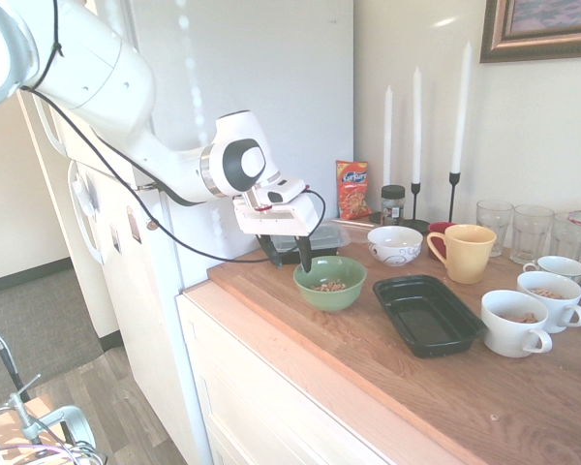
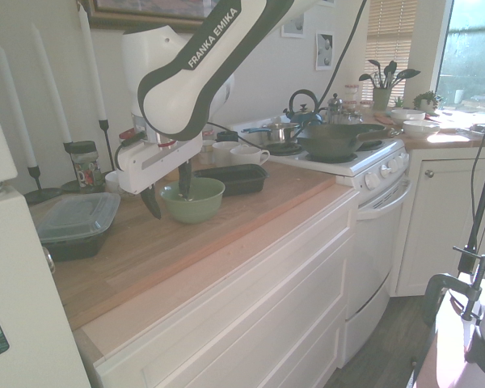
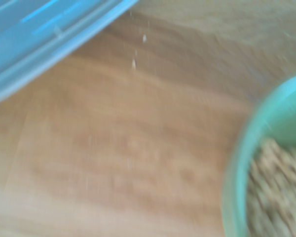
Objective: Pour the cereal into the box
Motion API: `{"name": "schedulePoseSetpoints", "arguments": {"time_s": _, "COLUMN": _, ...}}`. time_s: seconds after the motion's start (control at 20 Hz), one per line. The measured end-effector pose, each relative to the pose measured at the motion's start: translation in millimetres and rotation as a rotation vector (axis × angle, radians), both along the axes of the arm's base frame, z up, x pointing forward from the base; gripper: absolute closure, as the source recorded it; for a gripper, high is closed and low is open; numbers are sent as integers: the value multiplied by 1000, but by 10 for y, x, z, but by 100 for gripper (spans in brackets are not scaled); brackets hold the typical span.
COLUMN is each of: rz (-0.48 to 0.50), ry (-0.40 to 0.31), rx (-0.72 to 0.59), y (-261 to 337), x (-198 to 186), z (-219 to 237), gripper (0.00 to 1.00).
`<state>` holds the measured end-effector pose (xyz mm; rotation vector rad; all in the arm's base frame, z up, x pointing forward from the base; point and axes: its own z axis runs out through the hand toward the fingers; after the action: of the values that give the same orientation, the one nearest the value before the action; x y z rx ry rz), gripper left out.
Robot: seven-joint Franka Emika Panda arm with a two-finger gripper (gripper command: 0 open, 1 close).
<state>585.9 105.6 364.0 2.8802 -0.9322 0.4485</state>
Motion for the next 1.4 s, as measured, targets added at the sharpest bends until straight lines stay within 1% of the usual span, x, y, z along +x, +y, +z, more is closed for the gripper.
{"name": "schedulePoseSetpoints", "arguments": {"time_s": 0.15, "rz": -12, "ry": 4, "rx": -2, "y": 35, "x": 222, "z": -101, "gripper": 0}}
{"name": "schedulePoseSetpoints", "arguments": {"time_s": 0.2, "rz": -16, "ry": 8, "rx": -3, "y": 41, "x": 272, "z": -137, "gripper": 100}}
{"name": "schedulePoseSetpoints", "arguments": {"time_s": 0.55, "rz": -70, "ry": 38, "rx": 26, "y": -27, "x": 466, "z": -313, "gripper": 100}}
{"name": "schedulePoseSetpoints", "arguments": {"time_s": 1.4, "rz": -111, "ry": 55, "rx": 42, "y": -179, "x": 496, "z": -422, "gripper": 100}}
